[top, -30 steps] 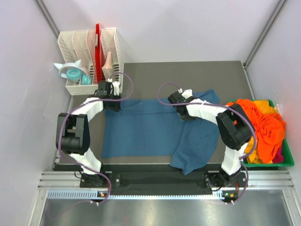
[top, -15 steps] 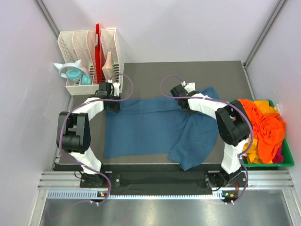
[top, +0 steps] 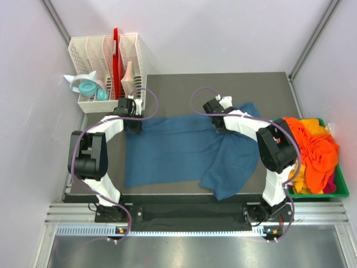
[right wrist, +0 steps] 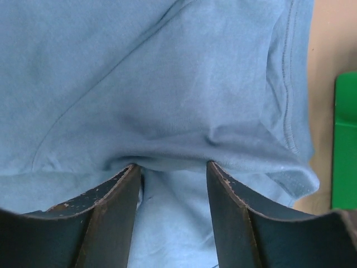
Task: Fold and stack the t-shirts
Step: Fold the tshirt
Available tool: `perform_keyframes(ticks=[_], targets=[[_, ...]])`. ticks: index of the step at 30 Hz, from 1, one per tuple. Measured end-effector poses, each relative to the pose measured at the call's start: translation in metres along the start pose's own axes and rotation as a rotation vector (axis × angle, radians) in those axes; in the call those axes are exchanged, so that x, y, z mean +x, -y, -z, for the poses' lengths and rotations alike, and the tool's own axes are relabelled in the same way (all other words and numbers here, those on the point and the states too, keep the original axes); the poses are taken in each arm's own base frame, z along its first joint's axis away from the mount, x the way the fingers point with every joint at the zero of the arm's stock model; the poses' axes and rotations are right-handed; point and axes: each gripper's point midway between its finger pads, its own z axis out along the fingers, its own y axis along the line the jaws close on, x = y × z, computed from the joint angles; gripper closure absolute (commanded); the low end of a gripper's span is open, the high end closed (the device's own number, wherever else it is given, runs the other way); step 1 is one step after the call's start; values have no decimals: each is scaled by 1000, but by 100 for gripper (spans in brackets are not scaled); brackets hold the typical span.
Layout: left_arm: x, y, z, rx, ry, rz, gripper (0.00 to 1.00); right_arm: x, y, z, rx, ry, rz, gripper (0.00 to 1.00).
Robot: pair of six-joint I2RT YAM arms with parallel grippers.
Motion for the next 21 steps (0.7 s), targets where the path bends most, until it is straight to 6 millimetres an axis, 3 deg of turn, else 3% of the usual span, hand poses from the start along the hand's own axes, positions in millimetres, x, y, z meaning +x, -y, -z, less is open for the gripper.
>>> perform_keyframes(ticks=[9,11,17,21], targets=[[-7,-10,-23,-42,-43,5,63,14,8,31,-81,27,-89,53],[-15,-12,-27,-51,-35,4,63,29,6,36,-109,22,-108,54],[-27,-15,-35,-61,-37,5,63,98,3,35,-160,-100,-123,55],[-33,-16,-39,-74,-34,2,63,102,0,36,-179,-86,-180,55]])
